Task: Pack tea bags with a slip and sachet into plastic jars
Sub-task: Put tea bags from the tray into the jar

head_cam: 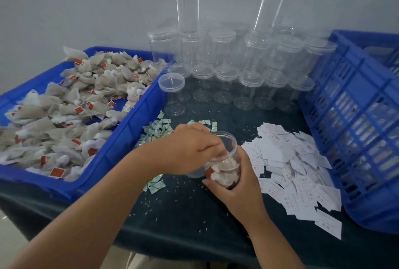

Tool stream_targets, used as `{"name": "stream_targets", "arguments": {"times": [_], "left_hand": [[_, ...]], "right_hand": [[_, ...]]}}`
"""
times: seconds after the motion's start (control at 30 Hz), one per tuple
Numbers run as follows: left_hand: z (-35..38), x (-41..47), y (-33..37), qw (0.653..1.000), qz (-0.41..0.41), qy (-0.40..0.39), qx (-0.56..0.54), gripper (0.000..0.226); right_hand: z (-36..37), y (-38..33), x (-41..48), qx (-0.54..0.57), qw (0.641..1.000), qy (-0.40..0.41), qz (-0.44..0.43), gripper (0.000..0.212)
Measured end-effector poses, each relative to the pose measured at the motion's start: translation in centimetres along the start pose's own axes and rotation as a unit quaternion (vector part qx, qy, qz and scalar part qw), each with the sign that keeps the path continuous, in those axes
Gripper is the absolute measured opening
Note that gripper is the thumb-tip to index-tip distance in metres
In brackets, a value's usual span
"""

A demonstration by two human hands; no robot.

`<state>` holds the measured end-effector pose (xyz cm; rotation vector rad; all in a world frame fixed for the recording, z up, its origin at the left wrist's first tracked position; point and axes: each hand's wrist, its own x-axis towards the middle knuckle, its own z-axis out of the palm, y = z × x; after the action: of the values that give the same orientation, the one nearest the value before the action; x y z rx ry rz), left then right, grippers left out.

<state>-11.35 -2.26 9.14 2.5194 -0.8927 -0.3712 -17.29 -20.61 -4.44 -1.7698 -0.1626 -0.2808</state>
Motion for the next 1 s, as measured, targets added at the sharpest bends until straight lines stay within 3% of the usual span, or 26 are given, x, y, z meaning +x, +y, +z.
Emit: {"name": "stream_targets", "arguments": {"times": [0.07,0.13,0.17,0.2,0.27,0.33,0.4,0.5,0.57,0.73,0.87,1.0], "left_hand": [[0.1,0.3,-0.3,0.979,0.007,0.158,-0.125,0.027],[0.5,1.0,-1.7,0.939,-0.039,0.3,-0.161,0.016],[0.8,1.3,-2.8,0.94,-0.085,0.302,-0.137,0.009],[1.3,1.5,-3.8,0.954,-0.138,0.255,-0.082,0.014],[3.2,1.7,-5.8,0.972,-0.203,0.103,0.053,0.043],[5.1,1.6,-6.6,0.965,-0.235,0.024,0.114,0.056],[6.6,1.6,-7.3,0.966,-0.234,0.054,0.096,0.058],[7.3,1.9,-8.5,0.955,-0.203,0.214,0.035,0.031],[7.0,2.7,-9.7,0.937,-0.195,0.288,0.039,0.025],[5.9,5.9,-11.9,0.952,-0.228,0.177,0.103,0.047],[6.0,7.2,-12.4,0.937,-0.252,0.231,0.077,0.022],[6.0,6.9,-12.1,0.916,-0.255,0.308,-0.032,0.014]], "right_hand": [[0.0,-0.1,-0.1,0.008,1.0,0.017,0.009,0.093],[0.0,0.1,-0.2,0.006,0.999,0.028,0.014,0.095],[0.0,0.2,-0.2,0.008,0.999,0.031,0.017,0.096],[0.0,0.3,-0.2,0.012,0.999,0.034,0.021,0.096],[0.0,0.4,-0.2,0.017,0.999,0.036,0.026,0.095],[0.0,0.3,-0.2,0.017,0.999,0.034,0.024,0.095],[0.1,0.2,-0.2,0.018,0.999,0.037,0.025,0.095],[0.0,0.2,-0.1,0.015,0.999,0.042,0.025,0.094],[-0.1,0.3,-0.1,0.013,0.999,0.044,0.028,0.095],[-0.1,0.2,-0.1,-0.002,0.998,0.048,0.036,0.096],[0.0,0.3,0.0,-0.008,0.998,0.045,0.046,0.098],[-0.1,0.4,0.2,-0.007,0.997,0.05,0.051,0.099]]}}
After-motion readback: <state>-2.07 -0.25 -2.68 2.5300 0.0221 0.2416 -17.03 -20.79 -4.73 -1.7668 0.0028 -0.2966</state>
